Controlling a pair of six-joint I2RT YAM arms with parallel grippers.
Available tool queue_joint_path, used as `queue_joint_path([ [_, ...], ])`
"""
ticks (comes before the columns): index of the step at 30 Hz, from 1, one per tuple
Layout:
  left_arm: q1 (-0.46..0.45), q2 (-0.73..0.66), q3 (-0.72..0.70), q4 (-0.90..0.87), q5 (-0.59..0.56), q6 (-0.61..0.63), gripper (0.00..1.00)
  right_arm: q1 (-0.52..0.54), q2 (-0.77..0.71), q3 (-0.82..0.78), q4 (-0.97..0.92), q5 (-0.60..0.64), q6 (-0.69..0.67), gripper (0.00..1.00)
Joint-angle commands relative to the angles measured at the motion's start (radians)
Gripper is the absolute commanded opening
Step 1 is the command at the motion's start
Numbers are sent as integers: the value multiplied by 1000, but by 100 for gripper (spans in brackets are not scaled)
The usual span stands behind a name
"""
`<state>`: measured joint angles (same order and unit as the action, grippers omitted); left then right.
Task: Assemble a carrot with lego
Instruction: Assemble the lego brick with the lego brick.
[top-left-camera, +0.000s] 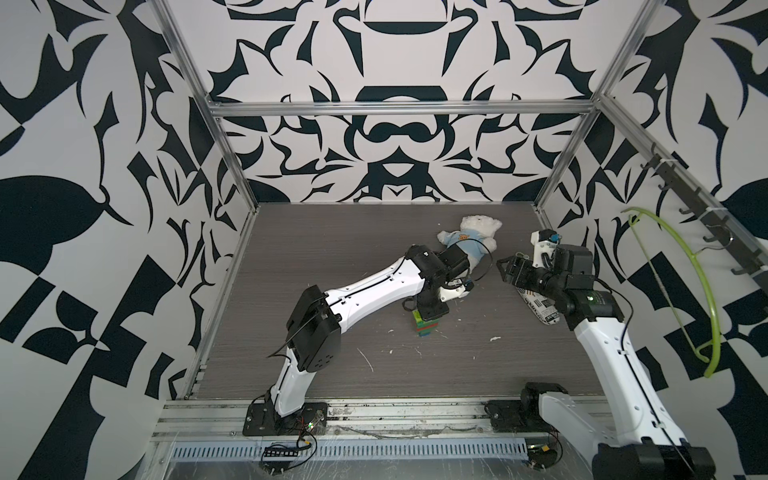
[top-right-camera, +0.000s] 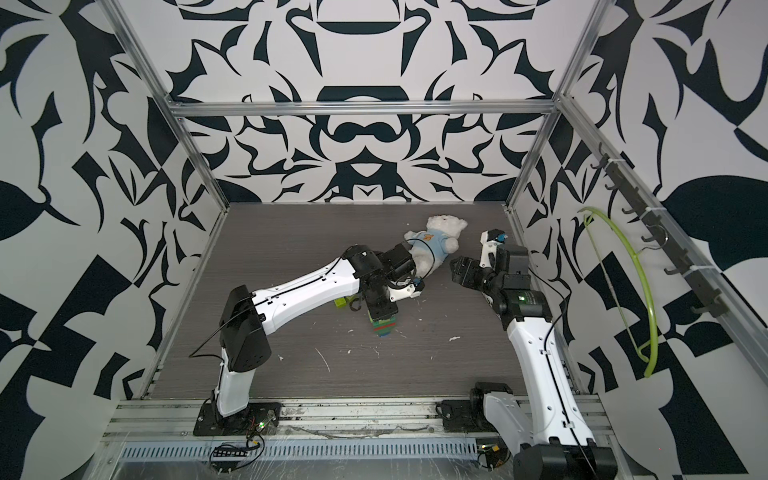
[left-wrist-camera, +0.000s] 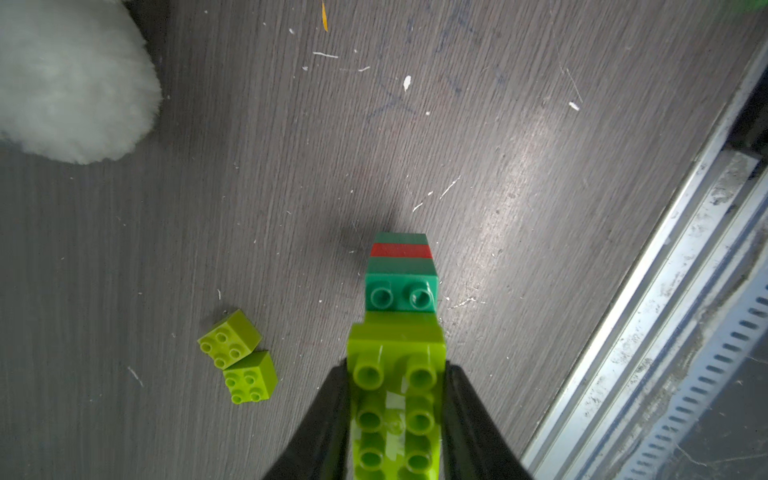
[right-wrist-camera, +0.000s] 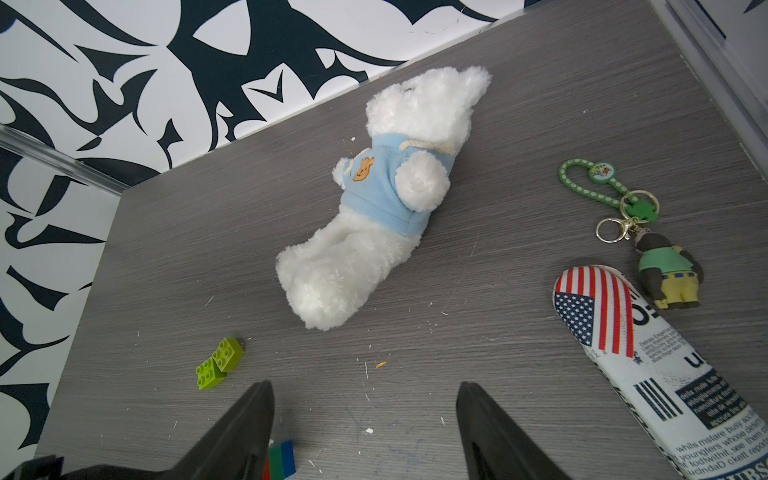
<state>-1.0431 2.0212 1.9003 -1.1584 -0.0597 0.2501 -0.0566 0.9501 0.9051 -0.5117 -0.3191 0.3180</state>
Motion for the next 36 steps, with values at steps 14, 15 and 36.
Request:
queue_joint_path([
  [14, -5, 65, 92, -68, -17, 3, 0, 3, -4, 1, 27, -12, -12, 74],
  [15, -5, 68, 93, -74, -14, 6, 0, 4, -4, 0, 27, -12, -13, 74],
  [36, -20, 85, 82, -76, -29, -14, 0, 4, -4, -2, 27, -15, -13, 74],
])
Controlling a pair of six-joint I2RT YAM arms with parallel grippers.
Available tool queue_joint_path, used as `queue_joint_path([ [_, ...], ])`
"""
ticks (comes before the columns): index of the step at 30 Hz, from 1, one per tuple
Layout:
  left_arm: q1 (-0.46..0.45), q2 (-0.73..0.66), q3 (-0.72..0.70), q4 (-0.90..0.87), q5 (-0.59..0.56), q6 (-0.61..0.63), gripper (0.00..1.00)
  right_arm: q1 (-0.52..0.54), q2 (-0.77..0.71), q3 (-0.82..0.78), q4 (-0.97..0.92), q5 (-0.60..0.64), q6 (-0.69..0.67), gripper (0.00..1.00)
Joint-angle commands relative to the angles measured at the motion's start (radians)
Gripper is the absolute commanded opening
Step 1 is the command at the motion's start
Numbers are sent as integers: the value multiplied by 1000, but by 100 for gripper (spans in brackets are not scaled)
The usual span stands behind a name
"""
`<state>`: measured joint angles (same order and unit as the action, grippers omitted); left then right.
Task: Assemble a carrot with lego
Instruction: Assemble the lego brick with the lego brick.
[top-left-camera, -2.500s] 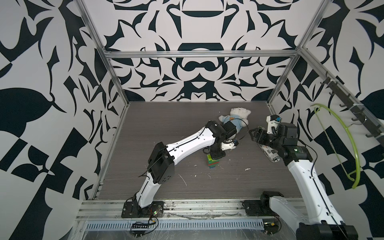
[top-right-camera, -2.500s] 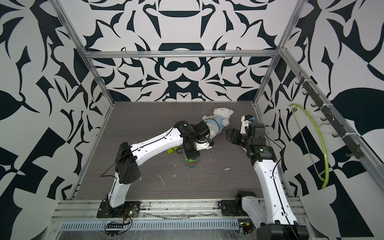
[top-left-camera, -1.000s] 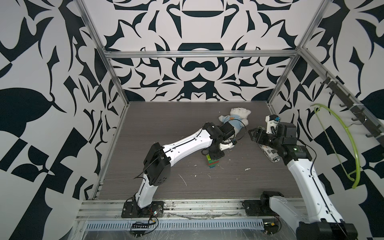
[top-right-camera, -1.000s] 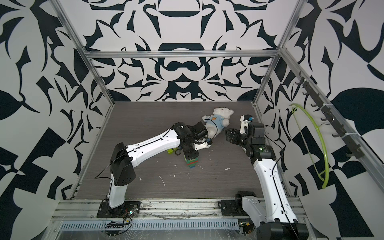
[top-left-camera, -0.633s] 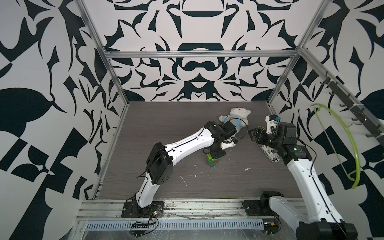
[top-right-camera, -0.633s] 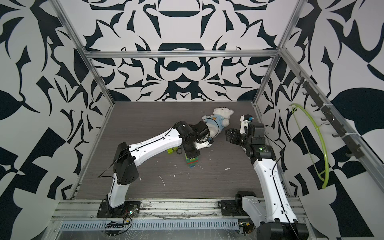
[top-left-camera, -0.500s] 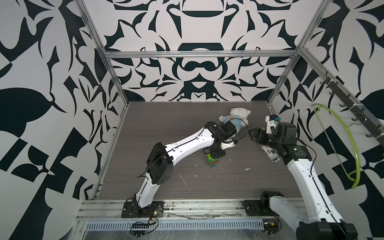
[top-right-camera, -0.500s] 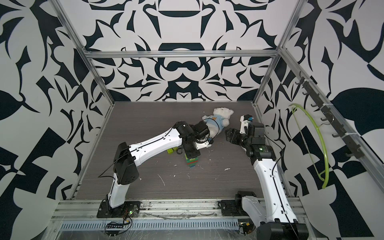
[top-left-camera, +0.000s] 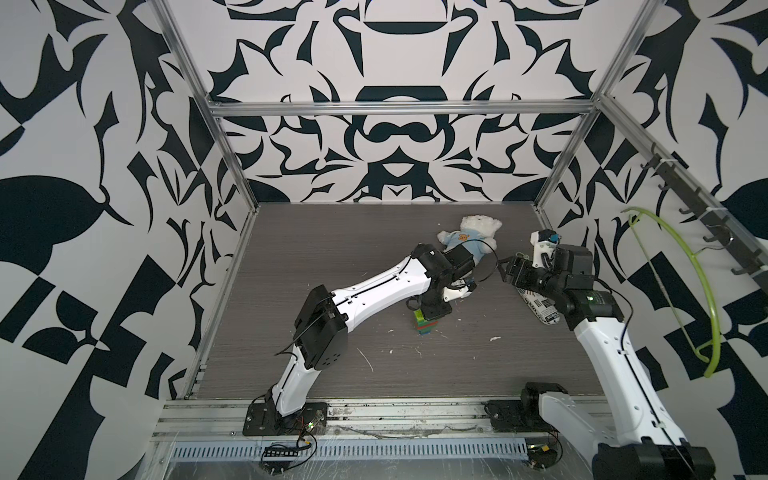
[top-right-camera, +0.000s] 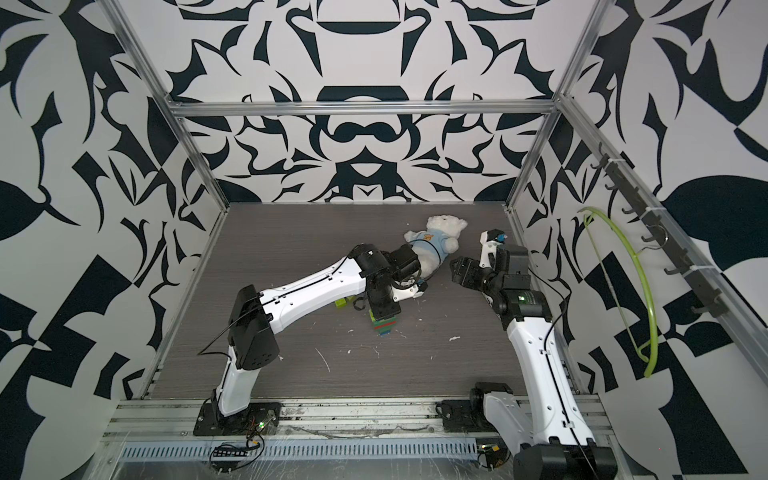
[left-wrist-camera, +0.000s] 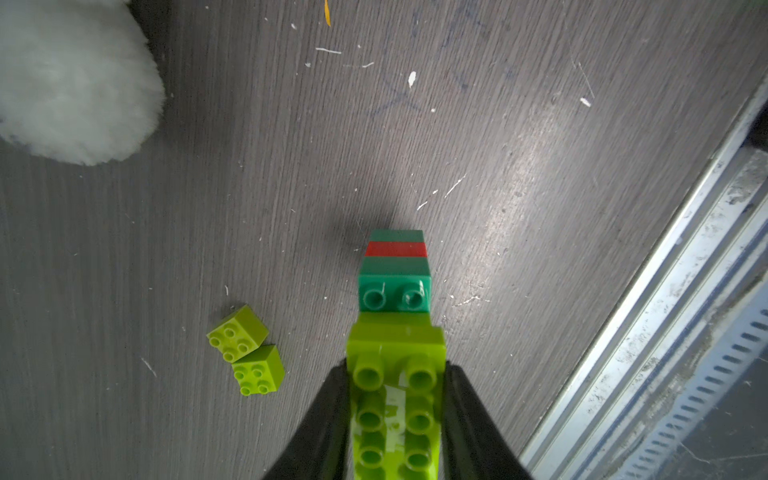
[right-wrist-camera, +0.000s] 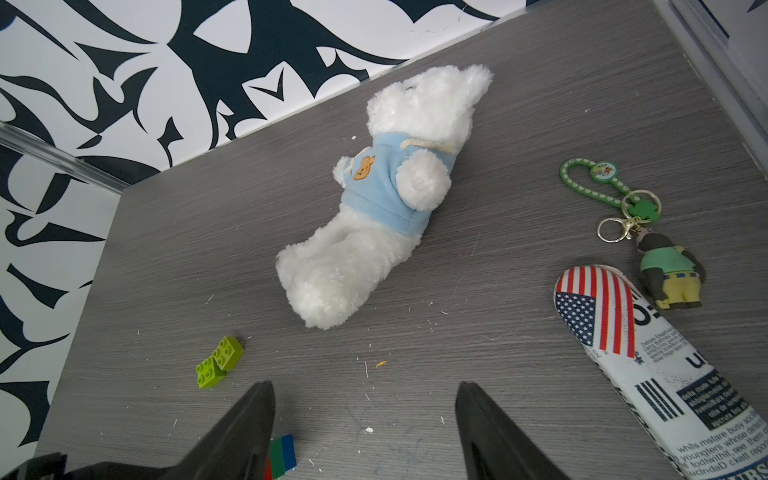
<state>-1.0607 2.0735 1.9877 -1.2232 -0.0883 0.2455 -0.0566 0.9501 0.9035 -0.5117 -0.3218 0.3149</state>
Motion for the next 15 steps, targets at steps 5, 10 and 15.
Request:
queue_joint_path([
  [5, -2, 27, -8, 19, -27, -14, 0, 3, -4, 1, 29, -16, -10, 74],
  [10, -1, 22, 20, 8, -35, -2, 0, 4, -7, -4, 29, -16, -10, 74],
  [15, -1, 29, -1, 8, -14, -10, 0, 4, -9, -4, 29, -14, -11, 73],
])
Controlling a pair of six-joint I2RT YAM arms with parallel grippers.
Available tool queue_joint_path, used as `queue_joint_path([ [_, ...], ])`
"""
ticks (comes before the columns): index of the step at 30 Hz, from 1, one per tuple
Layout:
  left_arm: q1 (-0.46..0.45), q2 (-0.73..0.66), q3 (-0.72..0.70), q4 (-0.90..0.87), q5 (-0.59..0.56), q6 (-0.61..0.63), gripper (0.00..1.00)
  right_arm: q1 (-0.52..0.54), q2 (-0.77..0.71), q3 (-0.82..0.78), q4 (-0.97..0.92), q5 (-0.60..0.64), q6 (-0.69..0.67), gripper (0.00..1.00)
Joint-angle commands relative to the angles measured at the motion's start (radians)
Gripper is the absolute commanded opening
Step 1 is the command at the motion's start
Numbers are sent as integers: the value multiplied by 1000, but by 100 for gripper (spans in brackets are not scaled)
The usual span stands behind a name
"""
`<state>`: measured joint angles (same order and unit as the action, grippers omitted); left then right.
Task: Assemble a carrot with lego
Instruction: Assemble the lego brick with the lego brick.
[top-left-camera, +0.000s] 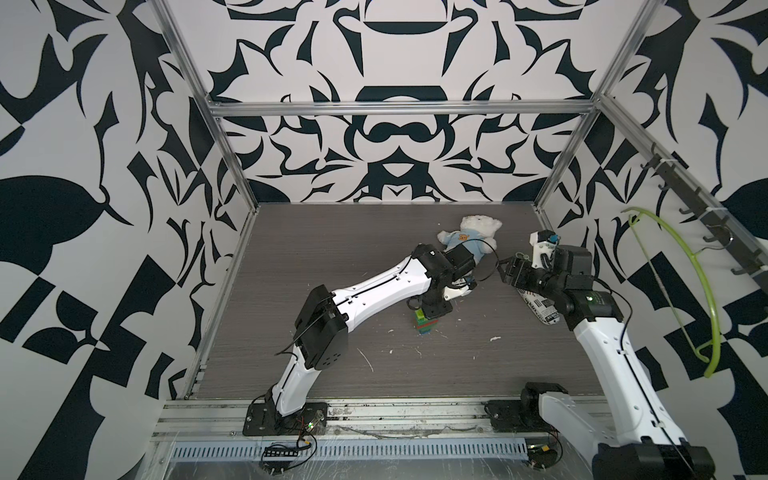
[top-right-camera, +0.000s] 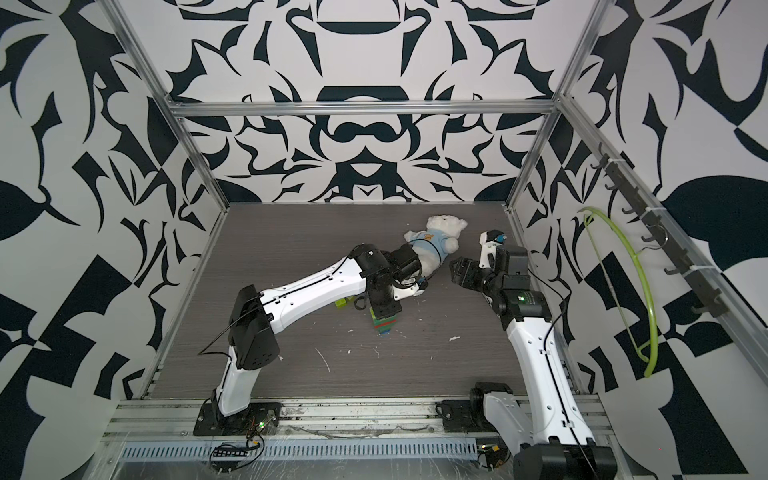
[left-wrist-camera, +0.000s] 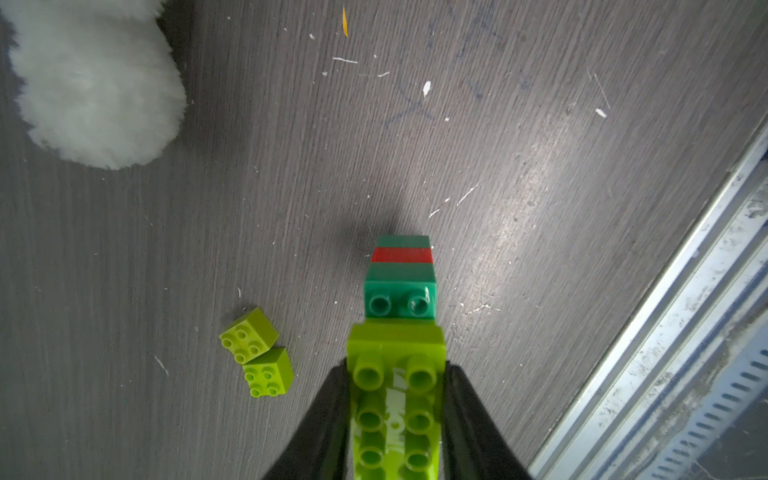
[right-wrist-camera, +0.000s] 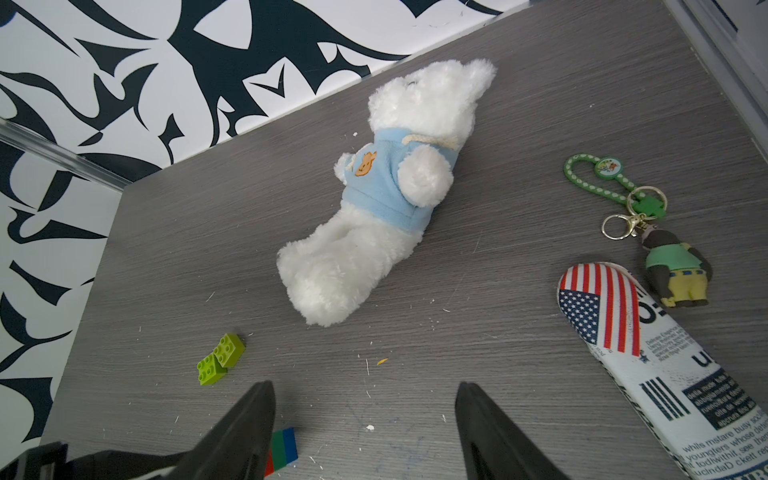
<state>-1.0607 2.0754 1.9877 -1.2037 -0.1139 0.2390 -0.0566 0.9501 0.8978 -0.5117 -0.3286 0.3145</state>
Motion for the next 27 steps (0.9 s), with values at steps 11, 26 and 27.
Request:
queue_joint_path([
  [11, 2, 27, -89, 8, 34, -59, 0, 4, -11, 4, 25, -5, -12, 73],
  [26, 39, -4, -223, 44, 96, -95, 0, 3, -14, 4, 25, -7, -10, 73],
  [27, 39, -2, -223, 39, 91, -95, 0, 4, -14, 4, 25, -7, -9, 73],
])
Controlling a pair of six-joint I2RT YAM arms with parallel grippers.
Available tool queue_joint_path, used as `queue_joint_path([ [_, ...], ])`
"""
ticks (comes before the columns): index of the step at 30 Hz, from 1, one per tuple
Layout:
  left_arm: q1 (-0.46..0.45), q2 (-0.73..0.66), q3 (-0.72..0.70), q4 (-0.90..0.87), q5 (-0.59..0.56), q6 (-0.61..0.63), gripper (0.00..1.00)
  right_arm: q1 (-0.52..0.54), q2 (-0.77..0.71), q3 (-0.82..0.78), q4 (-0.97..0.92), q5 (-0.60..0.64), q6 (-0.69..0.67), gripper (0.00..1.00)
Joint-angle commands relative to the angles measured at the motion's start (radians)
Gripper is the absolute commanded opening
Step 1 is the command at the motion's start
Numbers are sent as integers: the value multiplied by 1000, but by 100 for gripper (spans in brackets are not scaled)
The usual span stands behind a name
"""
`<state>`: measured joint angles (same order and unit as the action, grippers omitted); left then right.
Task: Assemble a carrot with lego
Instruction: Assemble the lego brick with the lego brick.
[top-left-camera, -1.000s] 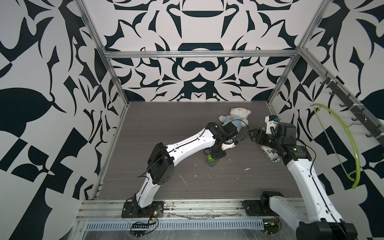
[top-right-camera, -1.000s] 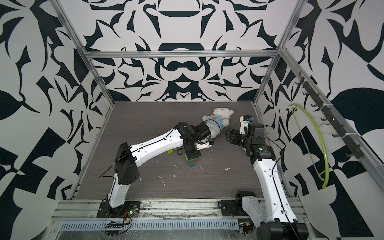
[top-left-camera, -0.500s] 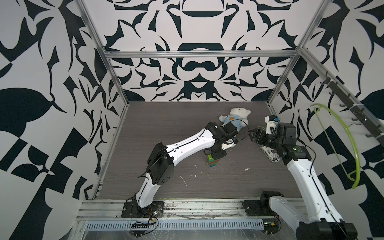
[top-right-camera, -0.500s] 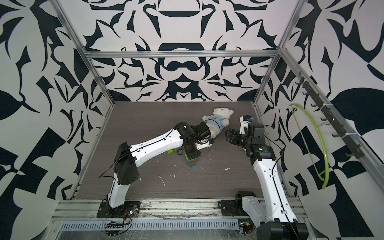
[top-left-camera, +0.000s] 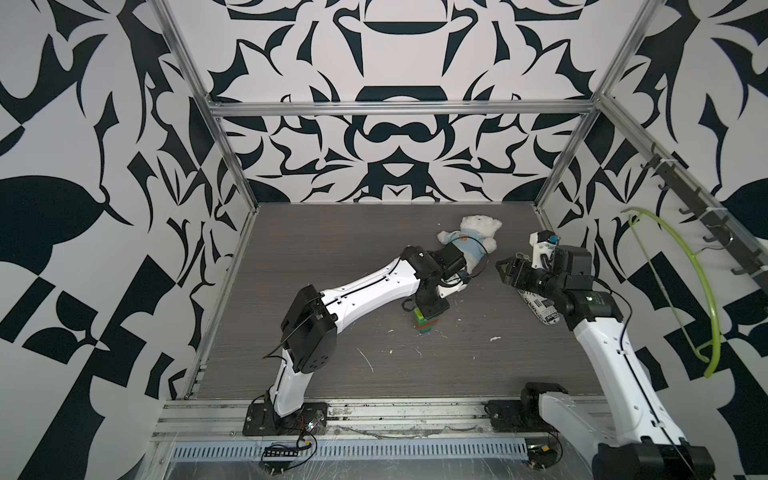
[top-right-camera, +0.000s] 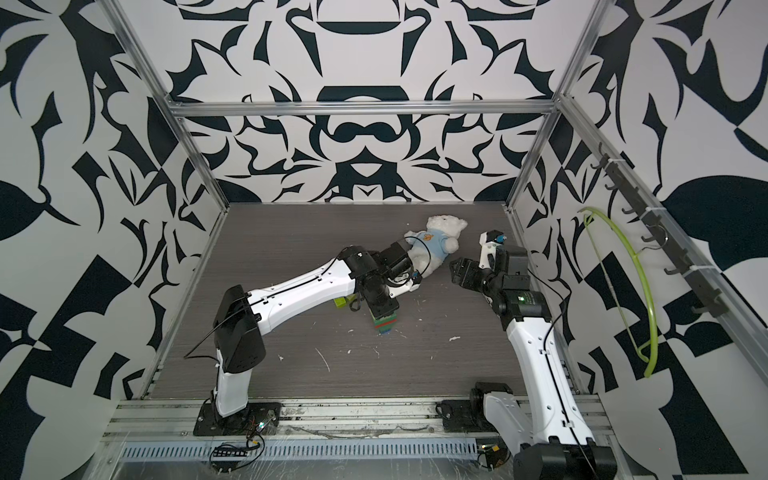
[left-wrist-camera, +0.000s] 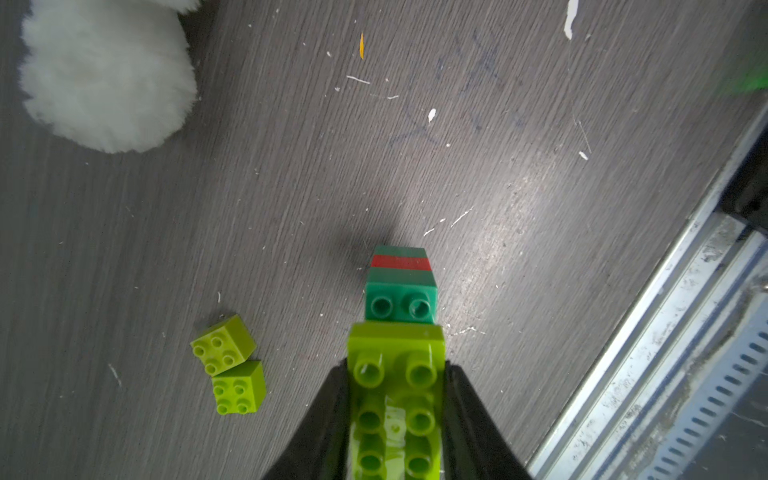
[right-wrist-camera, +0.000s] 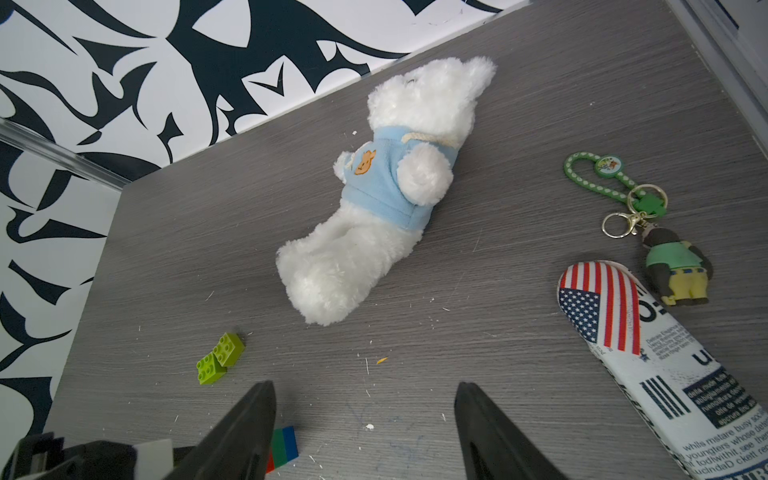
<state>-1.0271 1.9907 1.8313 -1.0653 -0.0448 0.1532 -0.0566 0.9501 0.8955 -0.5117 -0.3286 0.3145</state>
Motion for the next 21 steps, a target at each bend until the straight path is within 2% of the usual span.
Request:
queue_joint_path([
  [1, 4, 89, -61, -112, 11, -8, 0, 3, -14, 6, 24, -7, -11, 73],
  [10, -39, 120, 10, -178, -132, 15, 0, 3, -5, 9, 26, -9, -9, 73],
  [21, -44, 108, 81, -130, -40, 5, 0, 4, -6, 10, 27, -13, -8, 73],
])
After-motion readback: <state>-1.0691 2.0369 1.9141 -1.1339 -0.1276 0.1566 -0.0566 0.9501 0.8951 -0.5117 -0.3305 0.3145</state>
